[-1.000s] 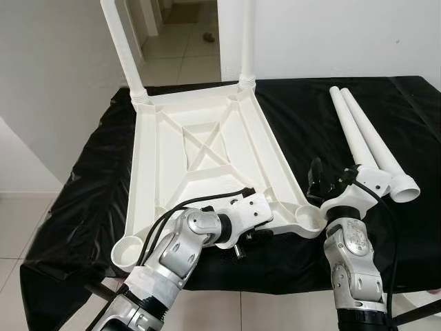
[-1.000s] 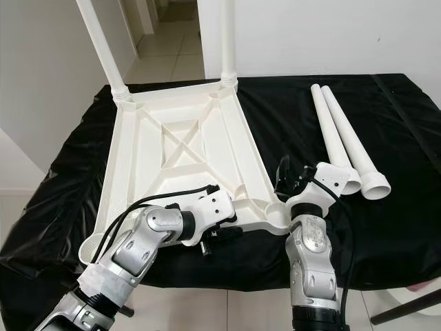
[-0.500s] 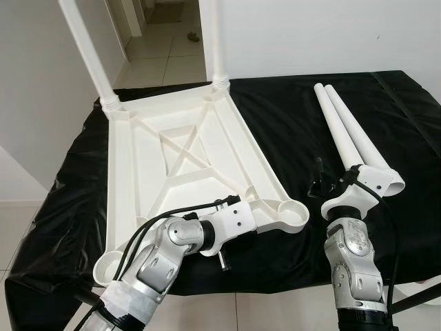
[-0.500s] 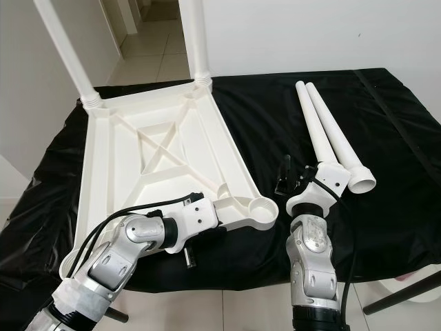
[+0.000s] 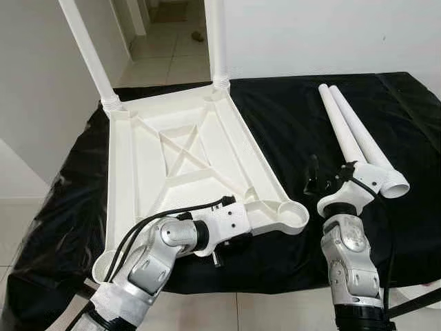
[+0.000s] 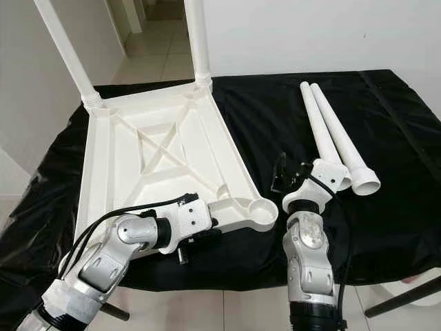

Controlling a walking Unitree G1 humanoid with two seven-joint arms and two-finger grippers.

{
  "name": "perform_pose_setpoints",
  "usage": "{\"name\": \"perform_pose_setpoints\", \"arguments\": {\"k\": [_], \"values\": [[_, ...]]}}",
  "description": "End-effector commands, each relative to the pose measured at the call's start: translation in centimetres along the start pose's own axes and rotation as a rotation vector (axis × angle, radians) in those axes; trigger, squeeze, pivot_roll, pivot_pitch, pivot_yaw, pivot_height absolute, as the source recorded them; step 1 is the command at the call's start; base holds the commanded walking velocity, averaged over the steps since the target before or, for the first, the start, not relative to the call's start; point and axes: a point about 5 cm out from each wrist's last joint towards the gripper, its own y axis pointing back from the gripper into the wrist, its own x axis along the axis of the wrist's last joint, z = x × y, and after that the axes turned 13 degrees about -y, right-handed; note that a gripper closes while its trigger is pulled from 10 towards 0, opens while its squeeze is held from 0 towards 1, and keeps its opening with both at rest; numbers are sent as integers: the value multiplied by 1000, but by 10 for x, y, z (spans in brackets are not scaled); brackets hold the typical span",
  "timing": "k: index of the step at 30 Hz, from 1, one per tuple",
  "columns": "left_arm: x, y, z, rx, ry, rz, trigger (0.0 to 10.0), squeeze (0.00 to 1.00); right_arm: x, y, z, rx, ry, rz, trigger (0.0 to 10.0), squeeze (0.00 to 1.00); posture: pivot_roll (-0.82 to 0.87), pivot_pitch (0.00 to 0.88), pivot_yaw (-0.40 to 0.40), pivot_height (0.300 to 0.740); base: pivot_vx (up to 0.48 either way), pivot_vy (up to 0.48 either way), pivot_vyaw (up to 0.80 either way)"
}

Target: Building children table

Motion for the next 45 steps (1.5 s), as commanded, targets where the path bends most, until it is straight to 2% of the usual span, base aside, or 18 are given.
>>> {"name": "perform_pose_setpoints", "arguments": {"k": [1,7,9,11,14,15,16,18,21,31,34,36,38,45], "values": [[6,3,-2,10,5,45,10000,0,-3,-1,-2,8,-10,-14,10000,0,-39,96,85,740,0,0,0],[12,5,-7,46,20,76,10000,0,-3,-4,0,-8,9,-33,10000,0,-40,95,83,740,0,0,0],[21,6,-22,141,55,124,10000,0,-4,-11,9,-74,66,-41,10000,0,-44,96,75,740,0,0,0],[25,6,-30,189,85,154,10000,0,-6,-15,19,-157,100,-49,10000,0,-46,99,63,740,0,0,0],[26,6,-32,196,87,161,10000,0,-7,-15,23,-187,107,-51,10000,0,-46,99,63,740,0,0,0],[28,8,-34,211,79,169,10000,0,-9,-11,28,-242,133,-37,10000,0,-46,99,60,740,0,0,0],[28,8,-35,214,103,176,10000,0,-10,-9,31,-266,124,-34,10000,0,-50,102,57,740,0,0,0],[28,8,-35,214,103,176,10000,0,-10,-9,31,-266,124,-34,10000,0,-50,102,57,740,0,0,0],[31,11,-41,256,120,190,10000,0,-11,1,33,-302,104,-26,10000,0,-50,102,57,740,0,0,0],[33,15,-51,329,144,201,10000,0,-20,16,33,-306,68,-42,10000,0,-56,95,65,740,0,0,0],[33,16,-51,332,146,201,10000,0,-21,17,33,-304,61,-45,10000,0,-56,95,65,740,0,0,0],[34,16,-52,335,151,198,10000,0,-23,16,34,-292,35,-50,10000,0,-54,92,74,740,0,0,0],[36,15,-49,321,142,200,10000,0,-23,13,35,-275,-32,-49,10000,0,-47,94,76,740,0,0,0],[36,15,-43,302,137,191,10000,0,-21,7,41,-254,-90,-42,10000,0,-34,99,77,740,0,0,0]]}}
